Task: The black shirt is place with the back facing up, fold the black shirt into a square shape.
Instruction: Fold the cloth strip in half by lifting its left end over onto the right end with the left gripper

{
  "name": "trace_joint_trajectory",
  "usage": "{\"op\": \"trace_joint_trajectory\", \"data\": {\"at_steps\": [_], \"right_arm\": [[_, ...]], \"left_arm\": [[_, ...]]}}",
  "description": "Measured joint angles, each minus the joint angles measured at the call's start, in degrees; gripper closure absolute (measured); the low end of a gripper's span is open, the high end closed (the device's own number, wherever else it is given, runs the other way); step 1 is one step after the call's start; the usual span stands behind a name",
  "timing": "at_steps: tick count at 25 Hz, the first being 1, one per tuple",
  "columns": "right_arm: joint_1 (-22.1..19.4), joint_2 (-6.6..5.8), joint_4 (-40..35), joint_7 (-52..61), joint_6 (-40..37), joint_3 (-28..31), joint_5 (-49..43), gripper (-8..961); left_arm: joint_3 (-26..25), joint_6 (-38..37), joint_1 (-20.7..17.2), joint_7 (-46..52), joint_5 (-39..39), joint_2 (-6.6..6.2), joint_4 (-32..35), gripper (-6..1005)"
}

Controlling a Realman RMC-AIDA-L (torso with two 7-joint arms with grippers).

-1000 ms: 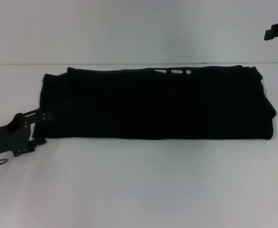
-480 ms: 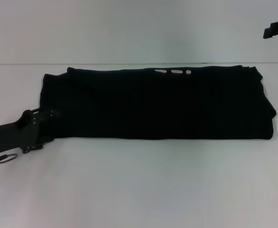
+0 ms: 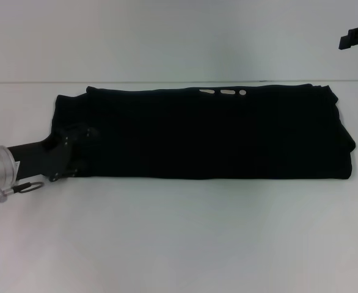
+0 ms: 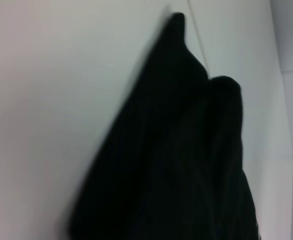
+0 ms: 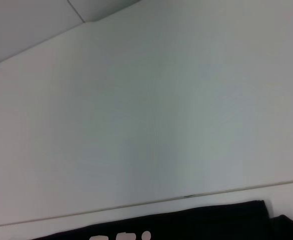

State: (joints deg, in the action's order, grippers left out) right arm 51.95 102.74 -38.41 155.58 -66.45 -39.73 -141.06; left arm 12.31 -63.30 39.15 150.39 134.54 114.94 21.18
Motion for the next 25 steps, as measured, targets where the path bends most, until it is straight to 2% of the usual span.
{"op": "trace_joint_trajectory", "data": {"at_steps": [3,11,25], "right_arm": [[0.0,0.0,0.0,0.0,-0.1,0.0,0.0,290],[0.0,0.05,0.0,0.0,-0.3,0.1,0.1,293],[0.0,-0.02,-0.1,0.2,-0.1,0.6,0.1,295]], "left_arm": [[-0.1,-1.1,-0.4,0.0,0.0,-0.35,0.5,186],[-1.0,-3.1,-4.9,1.9,-0.1,-0.87,4.9,195],[-1.5,-2.1,-6.3,2.9,0.2,-0.84,6.3,212]]}}
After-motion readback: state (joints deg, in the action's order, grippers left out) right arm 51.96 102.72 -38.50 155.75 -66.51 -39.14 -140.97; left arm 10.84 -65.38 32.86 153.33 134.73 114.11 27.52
